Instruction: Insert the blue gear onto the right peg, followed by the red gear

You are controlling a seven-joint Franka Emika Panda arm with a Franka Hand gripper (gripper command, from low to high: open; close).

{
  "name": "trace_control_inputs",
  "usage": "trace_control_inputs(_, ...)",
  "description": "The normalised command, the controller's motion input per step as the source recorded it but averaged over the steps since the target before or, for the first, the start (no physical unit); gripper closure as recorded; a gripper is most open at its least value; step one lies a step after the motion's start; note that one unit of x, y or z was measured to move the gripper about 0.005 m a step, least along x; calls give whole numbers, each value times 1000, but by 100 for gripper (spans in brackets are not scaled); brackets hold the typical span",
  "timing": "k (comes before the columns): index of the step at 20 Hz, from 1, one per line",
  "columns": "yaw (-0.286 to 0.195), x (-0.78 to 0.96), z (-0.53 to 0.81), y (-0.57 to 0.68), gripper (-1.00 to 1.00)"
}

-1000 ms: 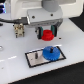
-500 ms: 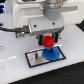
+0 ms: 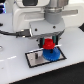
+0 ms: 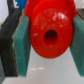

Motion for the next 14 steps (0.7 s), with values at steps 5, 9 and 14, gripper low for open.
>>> trace_control_inputs(5,0,485,341,73,100)
trace_control_inputs(9,0,546,281,96,100)
trace_control_inputs(14,0,521,361,137,100)
